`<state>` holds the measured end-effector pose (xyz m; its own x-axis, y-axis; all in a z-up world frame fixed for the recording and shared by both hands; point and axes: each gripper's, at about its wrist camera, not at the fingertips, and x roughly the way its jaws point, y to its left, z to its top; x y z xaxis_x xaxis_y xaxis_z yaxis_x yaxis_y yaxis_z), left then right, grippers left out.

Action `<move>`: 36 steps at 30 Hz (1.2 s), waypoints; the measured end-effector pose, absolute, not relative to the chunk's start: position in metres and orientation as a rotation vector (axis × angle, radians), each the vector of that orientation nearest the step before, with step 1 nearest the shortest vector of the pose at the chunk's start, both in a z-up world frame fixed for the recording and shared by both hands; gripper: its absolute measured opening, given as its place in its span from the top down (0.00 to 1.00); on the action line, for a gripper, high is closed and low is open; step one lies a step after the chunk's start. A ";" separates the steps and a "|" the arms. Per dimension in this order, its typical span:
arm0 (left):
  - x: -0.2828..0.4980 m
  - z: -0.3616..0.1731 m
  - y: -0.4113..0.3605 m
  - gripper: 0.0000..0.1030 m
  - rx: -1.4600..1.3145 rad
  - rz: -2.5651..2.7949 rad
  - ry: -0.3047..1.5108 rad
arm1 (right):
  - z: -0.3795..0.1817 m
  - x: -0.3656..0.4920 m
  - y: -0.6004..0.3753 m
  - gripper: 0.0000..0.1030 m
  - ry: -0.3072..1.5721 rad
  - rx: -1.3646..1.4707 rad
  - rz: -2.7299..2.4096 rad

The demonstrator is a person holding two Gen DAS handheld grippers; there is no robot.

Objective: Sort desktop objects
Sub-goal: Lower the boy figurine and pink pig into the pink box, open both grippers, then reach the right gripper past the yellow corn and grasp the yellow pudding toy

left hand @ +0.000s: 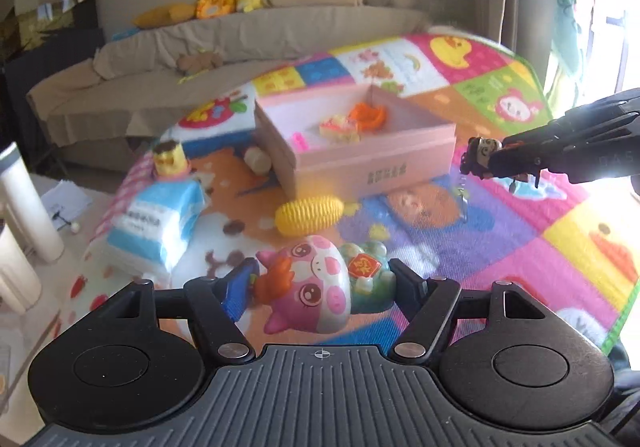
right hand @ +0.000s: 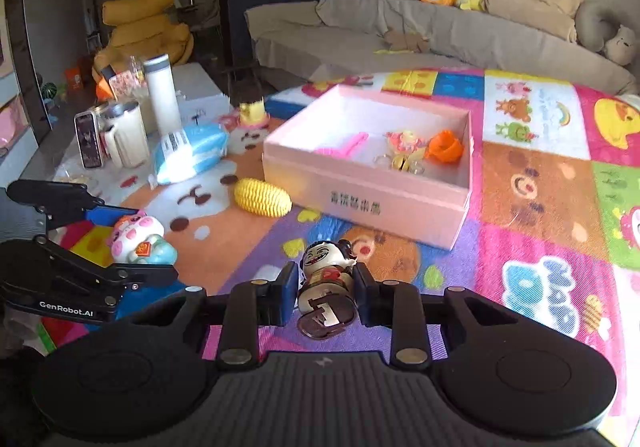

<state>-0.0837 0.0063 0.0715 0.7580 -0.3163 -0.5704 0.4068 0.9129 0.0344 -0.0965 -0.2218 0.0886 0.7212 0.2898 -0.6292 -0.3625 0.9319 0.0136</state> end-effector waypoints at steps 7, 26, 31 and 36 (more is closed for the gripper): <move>-0.068 0.130 -0.021 0.27 0.220 -0.423 0.360 | 0.165 -0.098 -0.239 0.72 0.504 -0.099 0.319; 0.014 0.094 0.005 0.04 0.147 -0.305 0.486 | 0.124 0.021 -0.238 0.54 0.555 -0.090 0.217; -0.014 0.043 0.022 0.03 0.168 -0.239 0.591 | 0.085 0.003 -0.208 0.54 0.649 -0.124 0.301; -0.023 0.018 0.048 0.03 0.134 -0.153 0.647 | 0.056 -0.019 -0.169 0.42 0.696 -0.133 0.377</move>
<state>-0.0227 0.0476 0.0180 0.7875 -0.1000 -0.6081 0.1834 0.9801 0.0764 -0.0191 -0.1692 0.0565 0.7029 0.2943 -0.6475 -0.3819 0.9242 0.0054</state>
